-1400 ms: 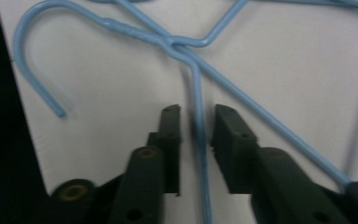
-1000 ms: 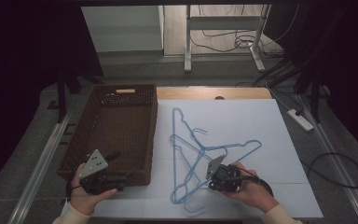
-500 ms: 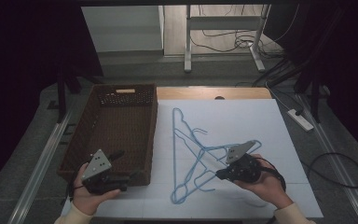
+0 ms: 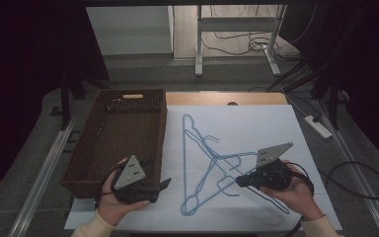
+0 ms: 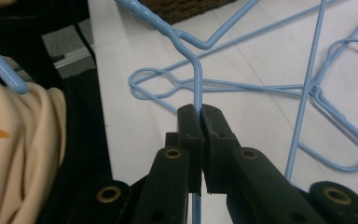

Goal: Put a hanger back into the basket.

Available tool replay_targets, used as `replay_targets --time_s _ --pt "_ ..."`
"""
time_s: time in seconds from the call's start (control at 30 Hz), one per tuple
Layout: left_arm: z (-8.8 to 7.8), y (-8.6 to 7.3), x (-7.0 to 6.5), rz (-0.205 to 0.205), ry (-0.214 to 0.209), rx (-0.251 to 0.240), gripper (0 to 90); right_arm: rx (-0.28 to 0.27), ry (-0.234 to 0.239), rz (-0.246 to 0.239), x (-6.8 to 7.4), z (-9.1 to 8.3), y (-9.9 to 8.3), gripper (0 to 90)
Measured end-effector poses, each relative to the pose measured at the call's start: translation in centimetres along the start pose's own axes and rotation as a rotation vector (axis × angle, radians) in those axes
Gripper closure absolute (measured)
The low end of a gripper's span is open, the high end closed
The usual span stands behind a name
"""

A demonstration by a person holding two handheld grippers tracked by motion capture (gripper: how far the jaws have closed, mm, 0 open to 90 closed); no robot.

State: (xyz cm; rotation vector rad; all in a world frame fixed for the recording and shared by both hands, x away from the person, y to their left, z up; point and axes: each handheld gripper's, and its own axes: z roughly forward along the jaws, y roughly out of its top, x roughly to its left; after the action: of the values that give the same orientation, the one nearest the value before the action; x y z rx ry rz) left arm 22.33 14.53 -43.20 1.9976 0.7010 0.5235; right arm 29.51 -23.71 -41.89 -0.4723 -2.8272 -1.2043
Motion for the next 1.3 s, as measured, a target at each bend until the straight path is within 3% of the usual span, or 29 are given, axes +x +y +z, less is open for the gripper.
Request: replay_targets --time_s 0.17,0.23,0.33,0.4,0.6,0.77,0.83,0.9,0.97,1.0,1.1,1.17,1.2,1.23,1.27,1.3 --pt "2.4 1.3 -0.7 0.037 -0.034 0.025 21.8 -0.008 0.034 0.001 0.1 -0.7 -0.1 87.7" --pt "4.0 2.3 -1.2 0.054 -0.066 0.034 21.9 -0.01 0.052 0.001 0.2 -1.0 -0.2 87.7" --pt "5.0 3.0 -1.5 0.069 -0.085 0.035 22.5 -0.009 0.066 0.002 0.1 -1.2 -0.3 87.7" --pt "6.4 3.9 -2.0 0.101 -0.102 0.047 23.0 -0.008 0.081 0.006 0.1 -1.3 -0.4 87.7" --pt "9.2 4.9 -2.7 0.153 -0.128 0.092 24.2 0.009 0.11 0.004 0.1 -1.3 -0.6 87.7" --pt "10.5 5.2 -2.9 0.19 -0.125 0.127 27.0 0.016 0.136 -0.006 0.2 -1.3 -0.6 87.7" --pt "10.9 5.3 -3.2 0.225 -0.128 0.145 28.9 0.019 0.145 -0.012 0.2 -1.4 -0.6 87.7" --pt "11.4 5.3 -3.4 0.268 -0.129 0.164 33.6 0.017 0.167 -0.019 0.3 -1.6 -0.6 87.7" --pt "11.6 5.3 -3.5 0.283 -0.131 0.17 35.7 0.017 0.172 -0.02 0.3 -1.6 -0.6 87.6" --pt "11.7 5.3 -3.5 0.292 -0.13 0.174 44.2 0.02 0.178 -0.024 0.3 -1.7 -0.7 87.6" --pt "11.9 5.3 -3.7 0.324 -0.134 0.186 56.8 0.023 0.182 -0.026 0.3 -1.8 -0.7 87.6" --pt "11.7 5.3 -4.1 0.391 -0.124 0.196 63.8 0.022 0.181 -0.024 0.2 -2.0 -0.8 87.6" --pt "11.7 5.3 -4.1 0.391 -0.124 0.196 66.4 0.016 0.18 -0.022 0.1 -2.1 -0.8 87.6" --pt "11.4 5.3 -4.4 0.436 -0.117 0.206 69.1 0.011 0.177 -0.02 0.0 -2.3 -0.9 87.5" --pt "11.4 5.3 -4.4 0.436 -0.117 0.206 71.8 0.011 0.177 -0.02 0.0 -2.3 -0.9 87.5" --pt "11.1 5.3 -4.8 0.472 -0.116 0.217 75.4 -0.004 0.148 -0.018 -0.2 -2.7 -1.0 87.4"
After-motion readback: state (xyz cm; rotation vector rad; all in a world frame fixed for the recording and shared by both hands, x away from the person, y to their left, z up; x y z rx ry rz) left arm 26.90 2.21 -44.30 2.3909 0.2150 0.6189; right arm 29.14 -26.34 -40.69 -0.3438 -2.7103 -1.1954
